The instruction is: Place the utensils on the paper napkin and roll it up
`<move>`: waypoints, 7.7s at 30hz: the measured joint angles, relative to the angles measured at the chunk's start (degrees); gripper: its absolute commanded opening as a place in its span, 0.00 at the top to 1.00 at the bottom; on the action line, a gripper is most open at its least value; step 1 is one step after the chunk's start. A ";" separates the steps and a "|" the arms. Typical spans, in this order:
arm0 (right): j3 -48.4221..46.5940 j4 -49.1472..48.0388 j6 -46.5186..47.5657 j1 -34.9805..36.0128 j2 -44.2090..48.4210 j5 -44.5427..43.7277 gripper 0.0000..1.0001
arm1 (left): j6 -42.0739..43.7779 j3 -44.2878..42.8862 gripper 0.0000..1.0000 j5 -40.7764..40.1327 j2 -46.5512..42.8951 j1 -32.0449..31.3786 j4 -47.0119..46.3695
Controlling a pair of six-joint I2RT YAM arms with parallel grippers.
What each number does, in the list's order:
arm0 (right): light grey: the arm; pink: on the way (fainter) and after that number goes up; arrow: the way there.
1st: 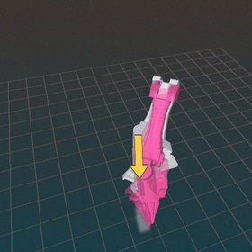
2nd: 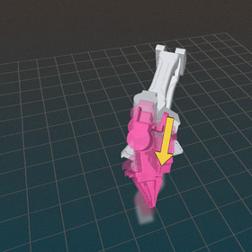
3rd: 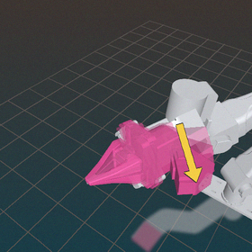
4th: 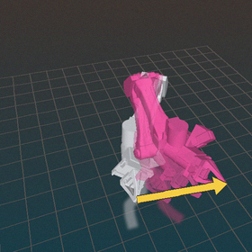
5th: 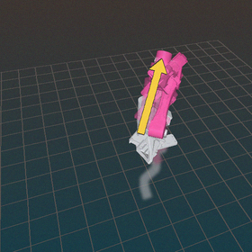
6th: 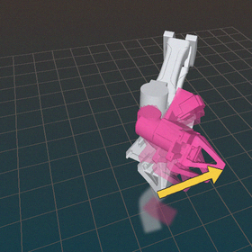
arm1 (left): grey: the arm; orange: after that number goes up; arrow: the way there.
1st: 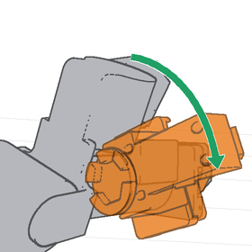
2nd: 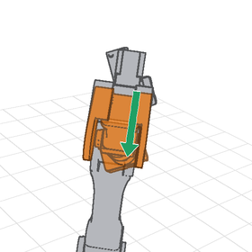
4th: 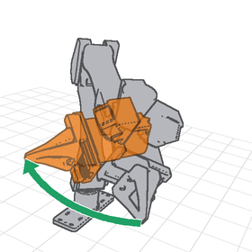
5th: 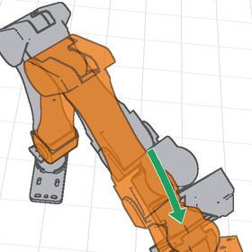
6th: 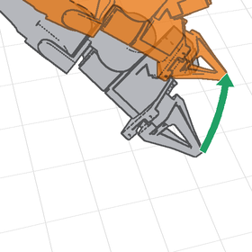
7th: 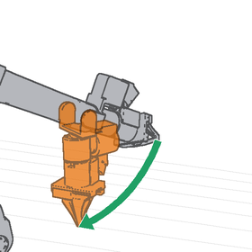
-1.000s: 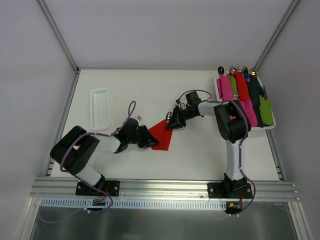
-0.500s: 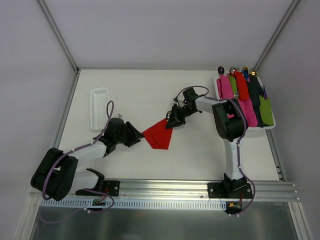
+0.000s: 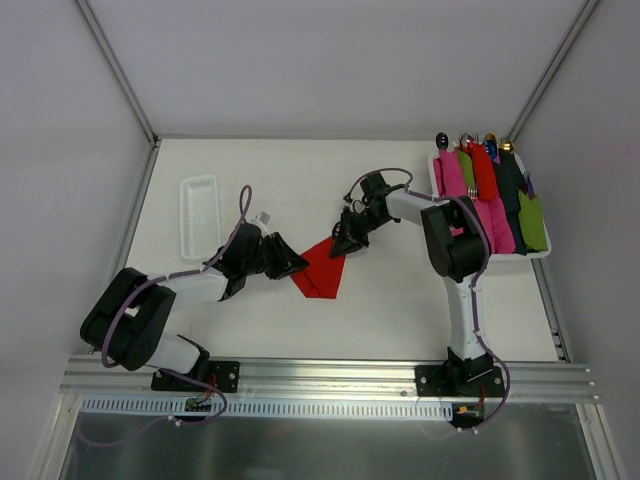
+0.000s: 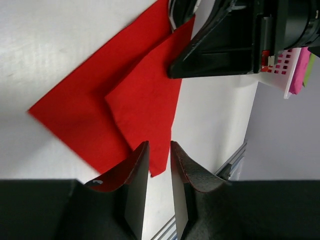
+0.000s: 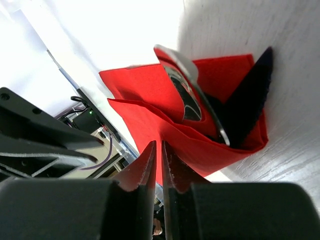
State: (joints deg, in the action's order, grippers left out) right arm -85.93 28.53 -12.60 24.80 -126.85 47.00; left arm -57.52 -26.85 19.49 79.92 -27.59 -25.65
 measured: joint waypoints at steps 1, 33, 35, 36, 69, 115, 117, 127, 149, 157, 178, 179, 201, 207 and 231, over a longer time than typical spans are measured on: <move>-0.33 0.35 0.02 0.02 -0.22 -0.02 0.88 | -0.13 -1.03 0.77 0.04 1.60 -0.66 -1.01; 5.05 -6.01 -2.51 1.60 6.47 -9.79 0.88 | -18.29 -4.46 1.00 -2.36 22.40 -4.33 -15.21; 3.89 -4.57 -1.79 2.34 6.40 -11.41 0.90 | -18.34 -4.44 1.00 -2.51 22.40 -4.33 -15.21; 3.02 -3.85 -1.42 2.82 6.27 -12.24 0.91 | -18.34 -4.44 1.00 -2.58 22.40 -4.33 -15.21; -8.79 8.33 4.46 5.86 -0.79 -19.02 0.98 | -7.67 11.34 0.43 -13.07 -12.02 2.54 1.60; -13.40 13.11 6.88 6.97 -3.08 -20.24 0.99 | -4.46 -9.62 0.43 8.24 30.86 5.97 -29.62; -13.40 13.09 6.91 6.97 -3.08 -20.24 0.99 | -3.82 -8.07 0.45 9.20 29.57 6.23 -29.09; -13.40 13.11 6.93 6.97 -3.08 -20.24 0.99 | -1.68 -0.83 0.49 13.55 22.95 6.45 -25.79; -13.40 13.11 7.19 6.97 -3.08 -20.22 0.99 | 6.25 -7.10 0.80 2.67 16.15 5.73 -2.34; -13.40 13.11 7.32 6.97 -3.08 -20.20 0.99 | 11.65 -10.51 0.96 -0.13 15.87 2.47 4.52; -13.40 13.14 7.34 7.02 -3.08 -20.17 0.99 | 17.88 -16.72 0.91 -11.21 10.34 -4.31 16.31; -13.40 13.14 7.32 7.02 -3.08 -20.17 0.99 | 17.86 -16.96 0.95 -11.32 10.05 -4.31 16.57; -13.40 13.14 7.32 7.02 -3.08 -20.20 0.99 | 14.60 -19.08 1.00 -3.17 11.78 -4.74 12.22; -13.40 13.14 7.32 7.02 -3.08 -20.20 0.99 | 10.99 -19.08 1.00 -0.37 15.39 -5.88 7.50; -13.81 14.43 11.76 5.46 -2.45 -18.88 0.83 | 2.16 -19.63 1.00 -1.88 23.91 -7.32 6.10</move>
State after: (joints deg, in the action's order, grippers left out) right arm -99.74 42.96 -0.84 30.26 -129.29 28.12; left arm -55.35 -46.48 17.61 103.83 -34.92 -19.55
